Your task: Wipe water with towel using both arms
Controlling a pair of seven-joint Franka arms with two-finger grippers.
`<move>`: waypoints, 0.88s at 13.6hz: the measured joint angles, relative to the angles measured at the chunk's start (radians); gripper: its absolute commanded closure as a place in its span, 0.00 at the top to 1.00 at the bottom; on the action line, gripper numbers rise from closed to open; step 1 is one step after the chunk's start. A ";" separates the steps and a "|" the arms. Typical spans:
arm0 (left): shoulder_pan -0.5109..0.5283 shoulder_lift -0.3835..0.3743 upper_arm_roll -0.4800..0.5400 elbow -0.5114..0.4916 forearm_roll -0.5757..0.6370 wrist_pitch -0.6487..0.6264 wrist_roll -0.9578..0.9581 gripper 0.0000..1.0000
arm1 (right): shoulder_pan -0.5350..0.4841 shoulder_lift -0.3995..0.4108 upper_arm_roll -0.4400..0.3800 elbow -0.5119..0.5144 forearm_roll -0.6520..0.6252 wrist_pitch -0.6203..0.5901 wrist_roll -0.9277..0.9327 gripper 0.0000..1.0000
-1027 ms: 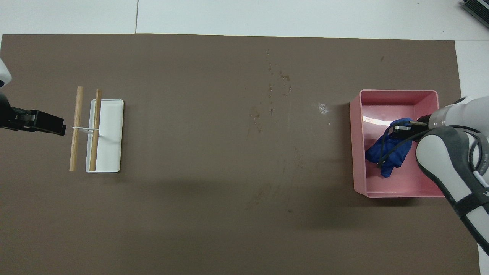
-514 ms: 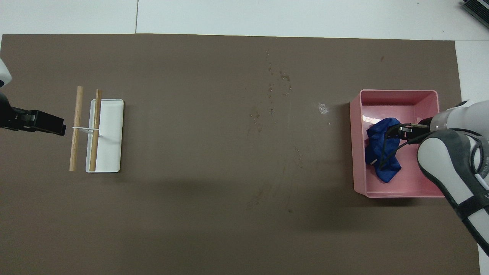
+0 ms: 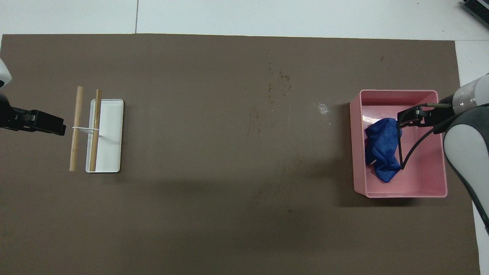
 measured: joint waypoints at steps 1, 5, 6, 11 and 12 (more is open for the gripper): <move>0.000 0.000 0.000 0.000 0.000 0.000 0.000 1.00 | 0.043 -0.003 0.001 0.039 -0.009 -0.036 0.056 0.99; 0.000 0.000 0.000 0.000 0.000 0.000 0.000 1.00 | 0.120 -0.020 0.013 0.109 -0.008 -0.074 0.171 1.00; 0.000 0.000 0.000 0.000 0.000 0.000 0.000 1.00 | 0.120 -0.035 0.013 0.111 -0.007 -0.077 0.171 1.00; 0.000 0.000 0.000 0.000 0.000 0.000 0.000 1.00 | 0.102 -0.122 0.001 0.127 -0.007 -0.161 0.162 1.00; 0.000 0.000 0.000 0.000 0.000 0.000 0.000 1.00 | 0.097 -0.121 -0.004 0.142 -0.007 -0.186 0.156 1.00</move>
